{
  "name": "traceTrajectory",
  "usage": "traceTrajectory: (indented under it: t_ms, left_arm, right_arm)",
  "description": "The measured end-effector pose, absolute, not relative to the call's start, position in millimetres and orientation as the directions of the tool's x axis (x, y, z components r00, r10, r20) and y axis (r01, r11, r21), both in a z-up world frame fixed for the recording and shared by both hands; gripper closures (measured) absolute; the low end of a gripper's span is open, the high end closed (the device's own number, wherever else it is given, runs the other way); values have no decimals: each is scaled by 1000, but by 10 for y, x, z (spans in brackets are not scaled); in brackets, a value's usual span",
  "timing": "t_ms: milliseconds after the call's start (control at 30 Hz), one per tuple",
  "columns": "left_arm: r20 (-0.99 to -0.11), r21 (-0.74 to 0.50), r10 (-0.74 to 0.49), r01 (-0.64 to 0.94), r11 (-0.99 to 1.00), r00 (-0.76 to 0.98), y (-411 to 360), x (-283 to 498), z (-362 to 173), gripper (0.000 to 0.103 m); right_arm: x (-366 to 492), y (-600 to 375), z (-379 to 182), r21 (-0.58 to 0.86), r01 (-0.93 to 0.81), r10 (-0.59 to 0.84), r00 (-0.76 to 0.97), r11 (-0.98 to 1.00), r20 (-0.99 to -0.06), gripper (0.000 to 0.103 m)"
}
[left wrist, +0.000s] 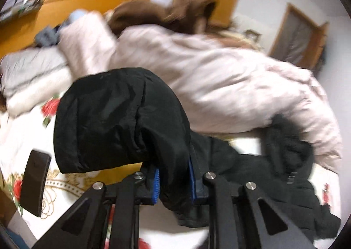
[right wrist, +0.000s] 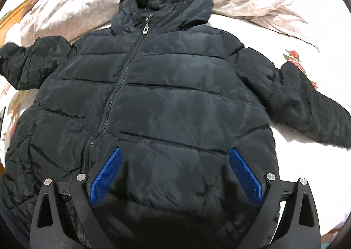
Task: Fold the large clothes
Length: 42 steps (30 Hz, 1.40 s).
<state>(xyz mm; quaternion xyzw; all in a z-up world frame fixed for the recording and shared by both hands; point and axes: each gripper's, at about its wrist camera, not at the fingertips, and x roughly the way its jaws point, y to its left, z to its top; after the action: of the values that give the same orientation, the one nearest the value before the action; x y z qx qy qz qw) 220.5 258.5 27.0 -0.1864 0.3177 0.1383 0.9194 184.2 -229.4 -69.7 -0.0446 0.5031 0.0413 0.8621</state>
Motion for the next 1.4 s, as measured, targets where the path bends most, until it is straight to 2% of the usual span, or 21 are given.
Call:
traceTrajectory:
  t_ms: [200,400,433,467,500,567,700,800,967,1167,1333,1400]
  left_arm:
    - [-595,-277,-53,-142,950,802,1745,2302,741,82]
    - [-630,-245,-223,82,966,744,625,2459,672,78]
    - [-642,-245,-242,104,964,727,452,2507,597,75]
    - [-653,-249,-265,128,960,709,296,2544,537,67]
    - [-666,-262,-293,153,953,686,161,2571,459,52]
    - [-683,-304,-349,184,935,642,-65,2675,315,32]
    - [-670,-345,-435,267,900,601,-443,2616,252,24]
    - [-657,-364,-475,306,880,586,-543,2589,276,24]
    - [-651,-388,-477,281,878,590,-377,2596,259,24]
    - [-713,-270,-272,106,957,646,279,2865,-52,24]
    - [-765,-160,-137,21,987,629,657,3234,-434,28]
    - [-785,-148,-121,6,989,607,738,3368,-612,29]
  right_arm:
    - [1677,-2545,-477,10,-79,50,524,997,-850,5]
    - [1568,-2884,-369,47,-27,54,548,999,-835,5]
    - [1560,-2931,-376,50,-19,53,548,999,-835,5]
    - [1549,-2988,-383,54,-10,50,547,999,-836,5]
    - [1538,-3050,-397,57,1,47,544,998,-838,5]
    - [1509,-3169,-441,60,25,37,537,998,-842,5]
    - [1456,-3373,-501,63,68,18,530,996,-848,5]
    - [1455,-3469,-502,71,88,13,532,994,-847,5]
    - [1547,-3456,-425,92,80,32,562,993,-826,5]
    - [2012,-3114,-446,137,-8,117,571,991,-812,7]
    - [2543,-2816,-690,132,-64,145,546,989,-825,23]
    - [2811,-2736,-862,92,-57,108,524,994,-844,32]
